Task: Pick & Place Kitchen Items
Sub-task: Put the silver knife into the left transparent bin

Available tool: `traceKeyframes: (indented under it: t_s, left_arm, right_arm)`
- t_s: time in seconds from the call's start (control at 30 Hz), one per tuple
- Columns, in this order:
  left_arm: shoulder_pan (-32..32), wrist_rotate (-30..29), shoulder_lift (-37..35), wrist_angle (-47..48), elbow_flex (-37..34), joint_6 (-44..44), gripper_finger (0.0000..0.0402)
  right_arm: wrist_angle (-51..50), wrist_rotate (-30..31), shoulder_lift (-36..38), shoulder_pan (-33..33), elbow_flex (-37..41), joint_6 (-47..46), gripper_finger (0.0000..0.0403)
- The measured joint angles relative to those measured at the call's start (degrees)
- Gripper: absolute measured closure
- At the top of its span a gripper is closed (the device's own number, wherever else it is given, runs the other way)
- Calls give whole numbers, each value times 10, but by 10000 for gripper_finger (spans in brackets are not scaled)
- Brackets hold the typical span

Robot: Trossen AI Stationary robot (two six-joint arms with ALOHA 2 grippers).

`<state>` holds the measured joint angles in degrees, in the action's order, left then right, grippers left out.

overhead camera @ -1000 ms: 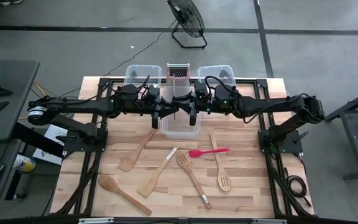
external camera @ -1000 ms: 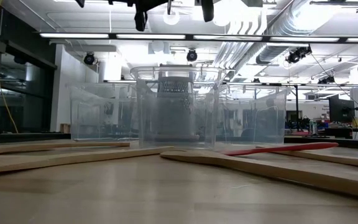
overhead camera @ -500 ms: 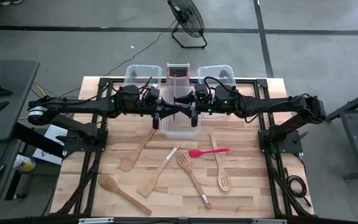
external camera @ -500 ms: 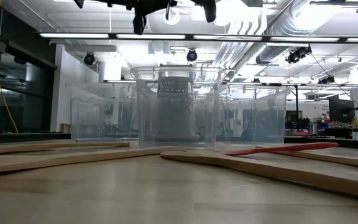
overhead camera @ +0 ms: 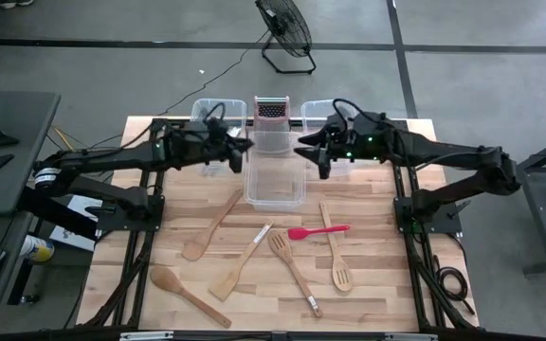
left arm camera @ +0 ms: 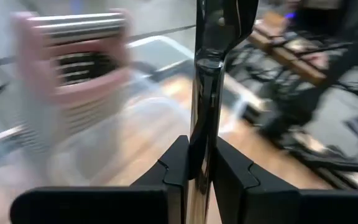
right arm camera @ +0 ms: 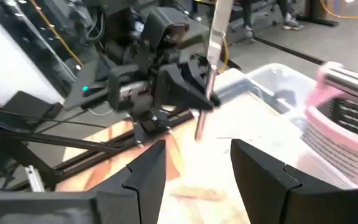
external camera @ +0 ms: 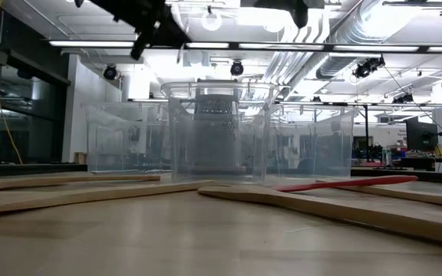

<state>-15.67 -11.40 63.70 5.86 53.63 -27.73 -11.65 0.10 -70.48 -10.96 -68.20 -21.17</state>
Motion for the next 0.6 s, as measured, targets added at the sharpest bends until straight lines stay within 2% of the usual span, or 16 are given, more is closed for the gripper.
traceKeyframes:
  t_s: [0.3, 0.6]
  left_arm:
    - [-148, 24, -6, 173, 0, 2, 361]
    - [-260, 114, 20, 233, 0, 95, 361]
  right_arm:
    - [-74, 2, 41, -46, 0, 0, 232]
    - [-118, 2, 48, -86, 0, 0, 231]
